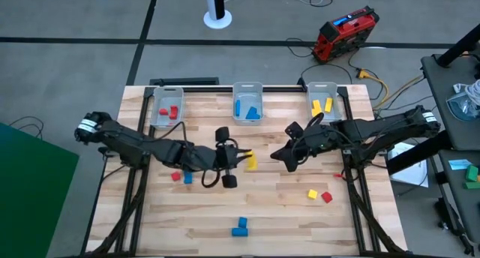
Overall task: Sort blocks
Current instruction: Put the yellow block into the right gray bin
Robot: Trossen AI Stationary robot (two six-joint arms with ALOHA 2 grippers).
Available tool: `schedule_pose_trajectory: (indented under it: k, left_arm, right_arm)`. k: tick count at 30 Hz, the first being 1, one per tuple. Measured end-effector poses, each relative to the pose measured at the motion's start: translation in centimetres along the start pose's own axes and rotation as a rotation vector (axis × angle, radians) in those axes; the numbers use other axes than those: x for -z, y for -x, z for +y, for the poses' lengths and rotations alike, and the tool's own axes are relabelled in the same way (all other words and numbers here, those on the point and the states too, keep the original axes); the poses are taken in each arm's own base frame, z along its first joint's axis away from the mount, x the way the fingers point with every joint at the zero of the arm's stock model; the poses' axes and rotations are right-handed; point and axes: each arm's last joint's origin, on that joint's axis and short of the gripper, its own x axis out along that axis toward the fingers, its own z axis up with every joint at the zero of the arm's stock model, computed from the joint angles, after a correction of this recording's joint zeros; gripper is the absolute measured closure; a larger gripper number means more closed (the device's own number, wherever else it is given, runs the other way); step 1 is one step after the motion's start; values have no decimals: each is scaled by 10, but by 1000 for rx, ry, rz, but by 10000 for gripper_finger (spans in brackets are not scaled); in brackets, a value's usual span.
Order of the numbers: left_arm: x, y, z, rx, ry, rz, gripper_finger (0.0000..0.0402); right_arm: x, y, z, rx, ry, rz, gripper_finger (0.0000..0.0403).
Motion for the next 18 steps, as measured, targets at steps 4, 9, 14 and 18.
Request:
schedule_pose_trajectory:
  k: [4,9,14,18]
  left_arm:
    - [-7,-6,3,-14,-28,-8,397]
    - [-16,-13,2,-20,-62,-23,397]
    - [-28,-20,0,-22,-78,-41,397]
    - [-36,-26,-2,-27,-101,-56,397]
  right_arm:
    - [-1,0,3,-42,5,7,283]
    - [-6,1,11,-130,21,-43,206]
    - [-8,1,14,-156,32,-63,148]
    - [-8,1,14,-156,44,-64,120]
